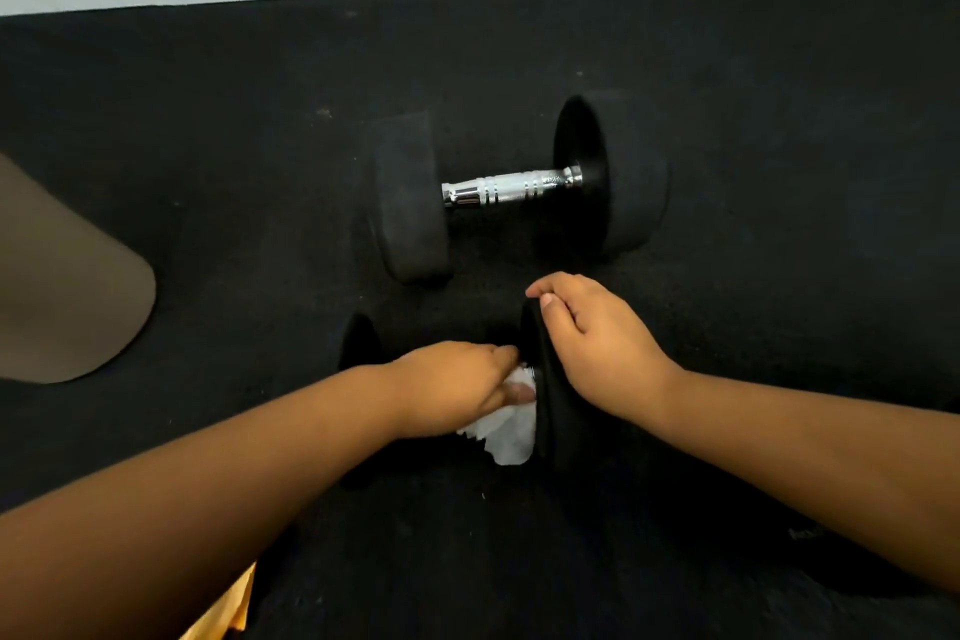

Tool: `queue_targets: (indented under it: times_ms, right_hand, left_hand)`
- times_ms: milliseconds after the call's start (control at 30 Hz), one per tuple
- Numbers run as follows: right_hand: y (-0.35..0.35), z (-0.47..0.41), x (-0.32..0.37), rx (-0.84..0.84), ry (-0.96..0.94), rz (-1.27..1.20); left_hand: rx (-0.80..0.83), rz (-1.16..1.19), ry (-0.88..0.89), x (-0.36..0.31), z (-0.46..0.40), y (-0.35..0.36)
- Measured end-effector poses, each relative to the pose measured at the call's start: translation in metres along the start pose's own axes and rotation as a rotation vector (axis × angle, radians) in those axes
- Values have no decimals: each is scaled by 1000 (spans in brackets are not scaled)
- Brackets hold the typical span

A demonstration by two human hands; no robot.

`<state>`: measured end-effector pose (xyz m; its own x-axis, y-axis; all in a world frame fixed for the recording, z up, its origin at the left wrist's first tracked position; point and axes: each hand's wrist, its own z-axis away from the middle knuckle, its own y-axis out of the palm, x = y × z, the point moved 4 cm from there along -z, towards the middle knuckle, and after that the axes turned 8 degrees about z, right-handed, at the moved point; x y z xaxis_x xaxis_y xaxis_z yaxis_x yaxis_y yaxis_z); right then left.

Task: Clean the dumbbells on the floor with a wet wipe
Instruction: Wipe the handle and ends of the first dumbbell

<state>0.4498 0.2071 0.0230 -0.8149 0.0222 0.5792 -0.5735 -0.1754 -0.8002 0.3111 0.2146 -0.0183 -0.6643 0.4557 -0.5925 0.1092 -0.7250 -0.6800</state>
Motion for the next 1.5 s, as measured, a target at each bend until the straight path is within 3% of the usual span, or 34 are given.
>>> queue_targets:
  times_ms: [167, 233, 300, 367, 600, 700, 800, 867, 933, 1100, 1233, 1333, 1400, 1500]
  right_hand:
    - [1, 7, -1, -28, -24, 11]
    - [1, 11, -1, -34, -42, 9]
    - [3, 16, -2, -55, -71, 10]
    - [6, 23, -4, -83, -89, 14]
    - [11, 42, -7, -119, -153, 24]
    - [11, 45, -7, -100, -174, 31]
    - [12, 44, -6, -109, -168, 31]
    - [11, 43, -6, -124, -163, 15]
    - [12, 42, -6, -130, -164, -1]
    - [13, 47, -7, -135, -171, 6]
    - [13, 55, -7, -131, -201, 26]
    - [14, 58, -8, -141, -193, 22]
    - [15, 58, -7, -148, -190, 10]
    - [16, 60, -8, -150, -200, -2]
  left_hand:
    - [249, 282, -204, 7, -6, -13]
    - [297, 197, -202, 4, -5, -10]
    - [244, 9, -120, -1, -4, 1]
    - [176, -15, -73, -6, -2, 6]
    - [429, 397, -278, -2, 0, -7]
    - [323, 92, -132, -12, 5, 4]
    - [89, -327, 73, -23, 12, 16]
    - [94, -199, 38, -19, 12, 14]
    - [230, 61, -106, -9, 4, 8]
    - [467, 449, -331, 3, -1, 0]
    - [327, 82, -129, -12, -2, 8]
    - [191, 20, -29, -18, 7, 18]
    - [231, 63, -78, -12, 10, 13]
    - [423, 204, -254, -2, 9, 3]
